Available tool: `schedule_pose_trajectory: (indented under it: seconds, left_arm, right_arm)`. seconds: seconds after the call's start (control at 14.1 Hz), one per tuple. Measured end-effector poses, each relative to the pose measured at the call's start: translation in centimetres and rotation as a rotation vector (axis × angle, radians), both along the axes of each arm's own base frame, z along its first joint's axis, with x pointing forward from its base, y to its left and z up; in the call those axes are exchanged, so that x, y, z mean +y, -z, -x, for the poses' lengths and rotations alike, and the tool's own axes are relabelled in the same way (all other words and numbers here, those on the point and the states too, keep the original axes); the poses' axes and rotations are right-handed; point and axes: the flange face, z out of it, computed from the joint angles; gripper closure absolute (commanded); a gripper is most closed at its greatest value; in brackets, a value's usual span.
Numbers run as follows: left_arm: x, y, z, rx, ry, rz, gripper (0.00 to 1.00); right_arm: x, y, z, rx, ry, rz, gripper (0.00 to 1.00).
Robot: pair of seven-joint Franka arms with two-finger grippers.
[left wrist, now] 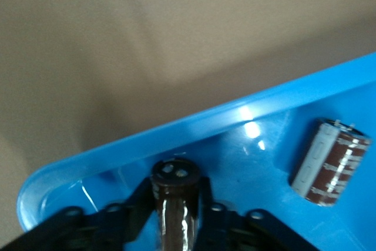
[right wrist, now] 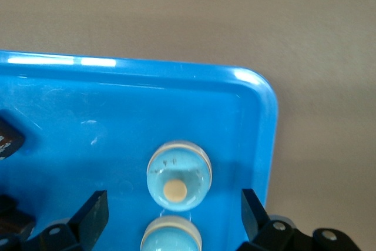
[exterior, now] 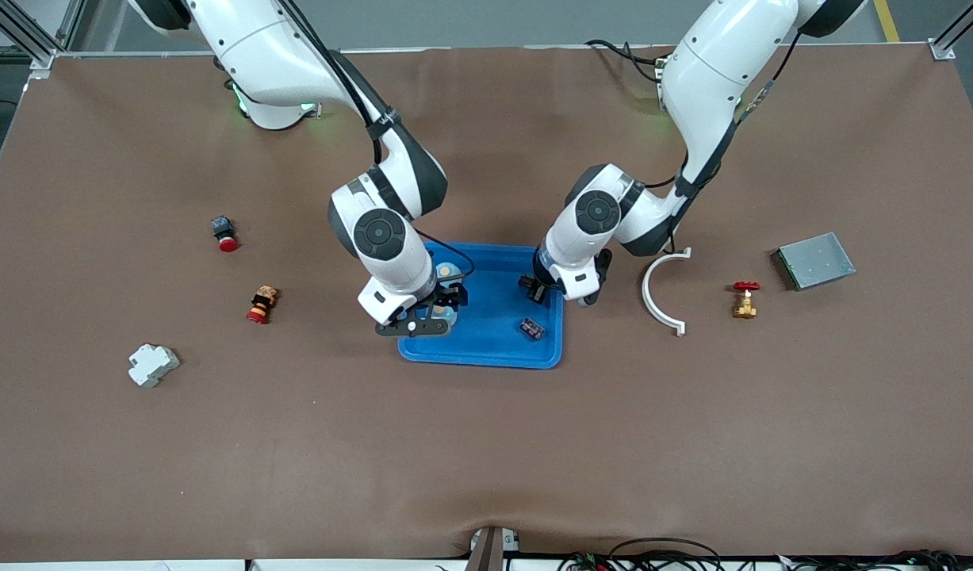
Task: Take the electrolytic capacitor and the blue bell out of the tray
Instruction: 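Grasp a brown capacitor with the left gripper while the right gripper grasps a bell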
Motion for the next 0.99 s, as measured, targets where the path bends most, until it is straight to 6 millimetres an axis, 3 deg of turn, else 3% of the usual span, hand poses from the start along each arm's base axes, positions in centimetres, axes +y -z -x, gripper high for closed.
schedule_pose_trajectory:
  seconds: [0.21,0.5,0.78,0.99]
  left_arm:
    - [0.5,-1.8,-1.1,-0.039,0.017,-0.015,1.0]
    - [3.2,-7.2,-3.5,-0.067,0.035,-0.077,1.0]
    - [8.7,-13.7,-5.1,-0.03,0.115,-0.18,1.0]
    - [13.5,-16.0,-6.3,-0.006,0.15,-0.219,1.0]
  right_arm:
    - [-0.2,1.4,-0.1,0.001,-0.054,0.007,0.0]
    - [-0.5,2.7,-0.2,0.012,-0.092,0.019,0.0]
    - [-0.2,5.0,0.3,0.026,-0.104,0.025,0.0]
    - [0.2,6.0,0.7,0.037,-0.112,0.031,0.0]
